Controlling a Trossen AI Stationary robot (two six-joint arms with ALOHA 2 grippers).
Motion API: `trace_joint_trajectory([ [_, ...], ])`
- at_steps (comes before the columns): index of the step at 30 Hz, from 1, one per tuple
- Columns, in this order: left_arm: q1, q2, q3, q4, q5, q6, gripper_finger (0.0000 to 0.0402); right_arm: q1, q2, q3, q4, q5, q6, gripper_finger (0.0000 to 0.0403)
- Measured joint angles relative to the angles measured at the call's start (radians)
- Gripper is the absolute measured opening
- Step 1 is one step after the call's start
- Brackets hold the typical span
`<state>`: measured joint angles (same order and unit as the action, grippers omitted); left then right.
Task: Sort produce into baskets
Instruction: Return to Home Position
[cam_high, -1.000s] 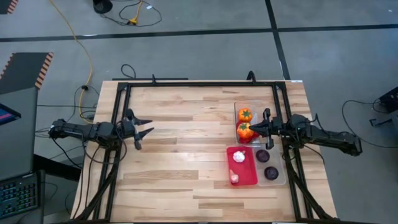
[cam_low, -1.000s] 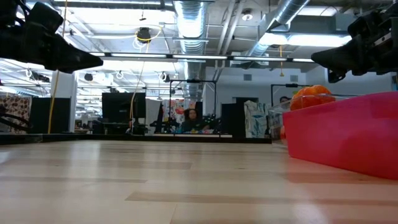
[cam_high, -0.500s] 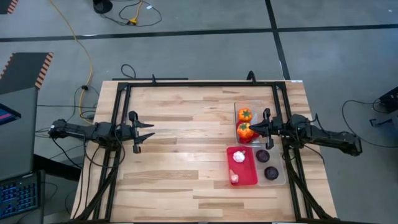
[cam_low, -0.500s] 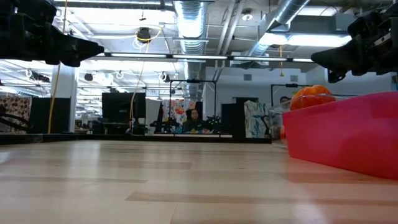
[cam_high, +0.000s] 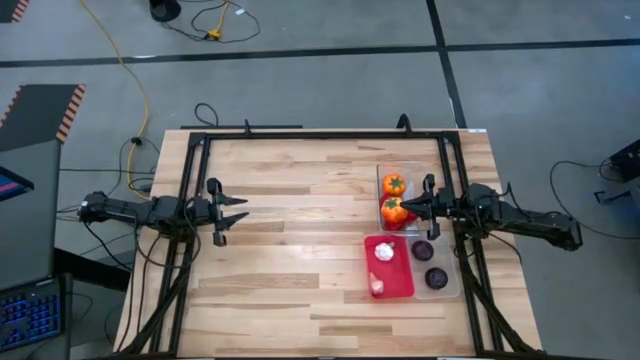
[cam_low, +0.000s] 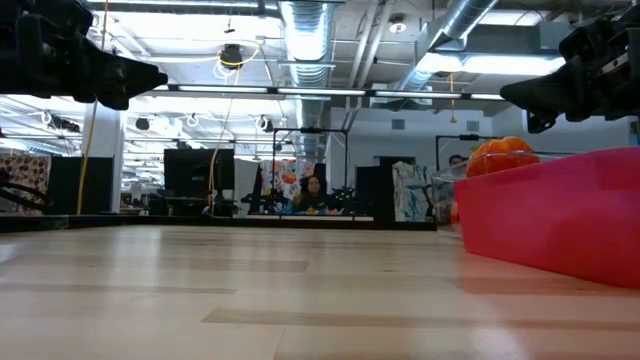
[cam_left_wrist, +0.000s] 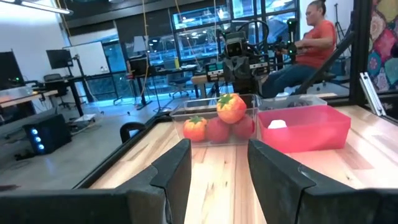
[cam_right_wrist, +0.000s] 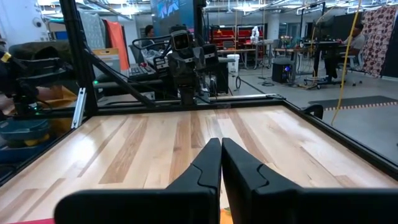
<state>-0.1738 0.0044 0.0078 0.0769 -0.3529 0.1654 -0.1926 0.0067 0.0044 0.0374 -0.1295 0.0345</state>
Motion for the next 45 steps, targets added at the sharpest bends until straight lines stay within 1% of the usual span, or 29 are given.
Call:
trace_joint_trajectory([
  [45,0.0,0.0,-0.001,0.001,-0.001,0.006,0.0145,0.0,0.0,0.0,0.0,-0.001,0.0,0.0043],
])
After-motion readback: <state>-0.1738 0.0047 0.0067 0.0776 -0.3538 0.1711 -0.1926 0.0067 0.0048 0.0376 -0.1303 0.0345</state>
